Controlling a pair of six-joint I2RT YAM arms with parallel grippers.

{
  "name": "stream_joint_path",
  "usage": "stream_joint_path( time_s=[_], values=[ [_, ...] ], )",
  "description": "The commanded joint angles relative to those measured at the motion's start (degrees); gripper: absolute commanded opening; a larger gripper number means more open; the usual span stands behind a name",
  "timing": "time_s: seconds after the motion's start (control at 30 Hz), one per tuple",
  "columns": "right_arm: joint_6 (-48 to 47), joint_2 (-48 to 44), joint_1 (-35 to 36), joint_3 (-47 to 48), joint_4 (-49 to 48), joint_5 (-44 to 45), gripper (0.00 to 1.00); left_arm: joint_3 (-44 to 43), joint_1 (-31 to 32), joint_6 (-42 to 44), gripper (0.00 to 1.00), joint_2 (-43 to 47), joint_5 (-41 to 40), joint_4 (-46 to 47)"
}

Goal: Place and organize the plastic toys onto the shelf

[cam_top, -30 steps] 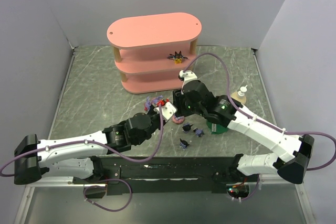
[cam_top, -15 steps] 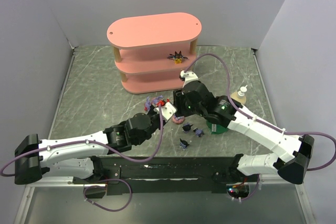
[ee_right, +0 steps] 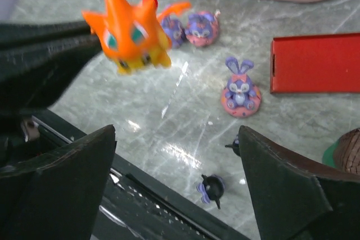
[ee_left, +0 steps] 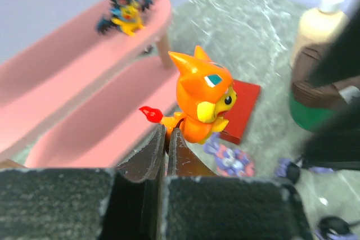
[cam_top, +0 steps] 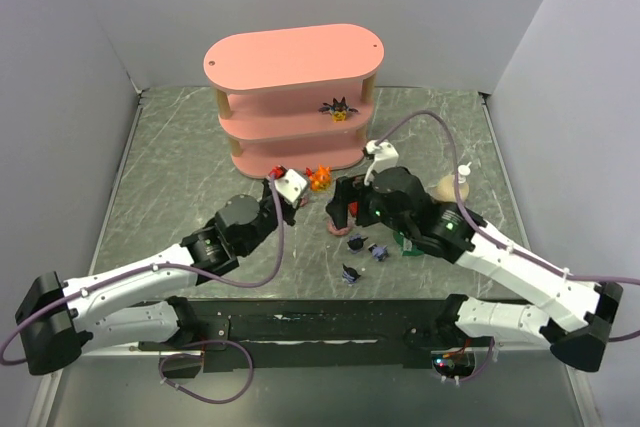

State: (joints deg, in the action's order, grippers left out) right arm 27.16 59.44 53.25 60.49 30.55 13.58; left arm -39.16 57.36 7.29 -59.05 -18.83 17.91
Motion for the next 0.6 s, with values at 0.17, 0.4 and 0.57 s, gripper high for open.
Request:
stream_joint_path(
  time_s=[0.17,0.4,0.57],
  values=[
    [0.0,-13.21,0.01,-3.28,-3.39,5.92,0.98,4.26,-15.76,5.54,0.01,4.12,13.18,13.02],
    [-0.26,-14.18,0.09,-2.83,-1.19,7.95,0.98,3.21,-28.43,4.76,0.01,-0.01,25.32,16.45],
    [-0.61,-13.82,-0.26,-2.31,-0.31,9.0,0.99,2.25,-36.51,3.09,0.01,-4.39,34.46,20.58]
  ],
)
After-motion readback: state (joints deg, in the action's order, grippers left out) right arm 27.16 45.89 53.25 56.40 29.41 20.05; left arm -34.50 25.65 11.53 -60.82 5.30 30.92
